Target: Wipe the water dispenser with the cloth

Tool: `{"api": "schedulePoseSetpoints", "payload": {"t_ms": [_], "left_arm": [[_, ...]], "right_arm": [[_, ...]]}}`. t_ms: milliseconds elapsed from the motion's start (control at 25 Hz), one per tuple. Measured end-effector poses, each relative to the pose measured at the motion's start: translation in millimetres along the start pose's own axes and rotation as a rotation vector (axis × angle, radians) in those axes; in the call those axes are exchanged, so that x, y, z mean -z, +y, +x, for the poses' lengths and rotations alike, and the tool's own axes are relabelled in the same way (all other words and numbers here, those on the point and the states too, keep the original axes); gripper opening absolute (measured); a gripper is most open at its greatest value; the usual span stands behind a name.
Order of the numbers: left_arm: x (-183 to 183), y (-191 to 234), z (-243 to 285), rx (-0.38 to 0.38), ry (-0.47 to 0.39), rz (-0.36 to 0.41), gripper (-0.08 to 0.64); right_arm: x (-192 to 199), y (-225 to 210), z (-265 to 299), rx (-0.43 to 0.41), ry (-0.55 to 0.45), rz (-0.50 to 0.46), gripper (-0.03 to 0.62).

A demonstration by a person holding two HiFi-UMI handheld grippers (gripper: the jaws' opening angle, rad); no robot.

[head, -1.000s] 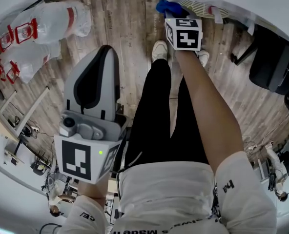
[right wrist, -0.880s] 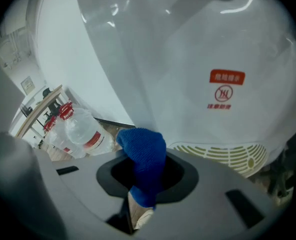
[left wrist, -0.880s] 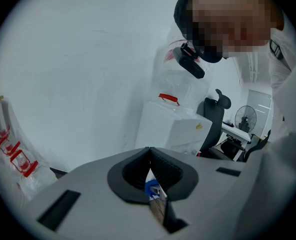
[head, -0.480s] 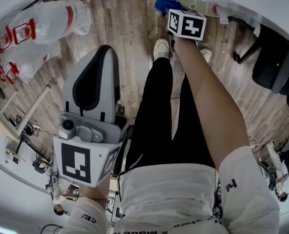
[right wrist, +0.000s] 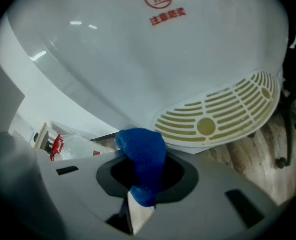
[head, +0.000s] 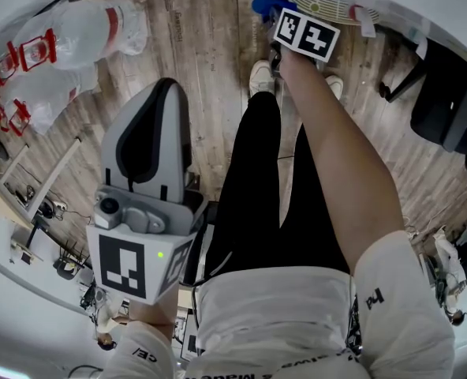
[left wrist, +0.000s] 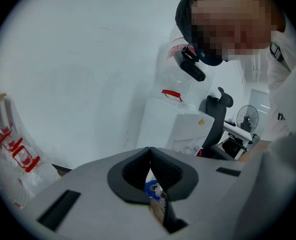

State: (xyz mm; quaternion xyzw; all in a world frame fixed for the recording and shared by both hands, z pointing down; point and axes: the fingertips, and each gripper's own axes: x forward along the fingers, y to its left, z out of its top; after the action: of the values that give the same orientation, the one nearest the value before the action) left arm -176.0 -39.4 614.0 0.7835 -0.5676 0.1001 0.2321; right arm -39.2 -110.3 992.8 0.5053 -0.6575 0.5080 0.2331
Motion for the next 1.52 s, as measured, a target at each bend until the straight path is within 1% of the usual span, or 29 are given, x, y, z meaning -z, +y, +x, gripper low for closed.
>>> {"api": "schedulePoseSetpoints", "payload": {"t_ms": [80, 160, 440, 840, 1280, 1520], "left_arm": [[1, 0, 0, 0.0, 0.002, -0.001, 0.02], [0, -1, 2, 0.004, 0.002, -0.003, 0.02], [-1, -8, 10, 0.023, 0.004, 0.001, 0.02], [4, -18, 16, 0.03, 0.011, 0.007, 0.019], [5, -38, 20, 0.042, 0.006, 0.018, 0.019], [10, -58, 22, 0.046, 0.006, 0.019, 0.019]], "right_arm": [[1, -8, -2, 0.014, -0.013, 0.046, 0.081], [-1, -14, -5, 0.02, -0.024, 0.064, 0.081], [0, -20, -12, 0.009, -0.029, 0.054, 0.081], [2, -33, -18, 0.009, -0.032, 0.005, 0.081], [3, -62, -34, 0.039, -0.032, -0.024, 0.081], [1, -88, -47, 0.056, -0.031, -0.036, 0.081]]}}
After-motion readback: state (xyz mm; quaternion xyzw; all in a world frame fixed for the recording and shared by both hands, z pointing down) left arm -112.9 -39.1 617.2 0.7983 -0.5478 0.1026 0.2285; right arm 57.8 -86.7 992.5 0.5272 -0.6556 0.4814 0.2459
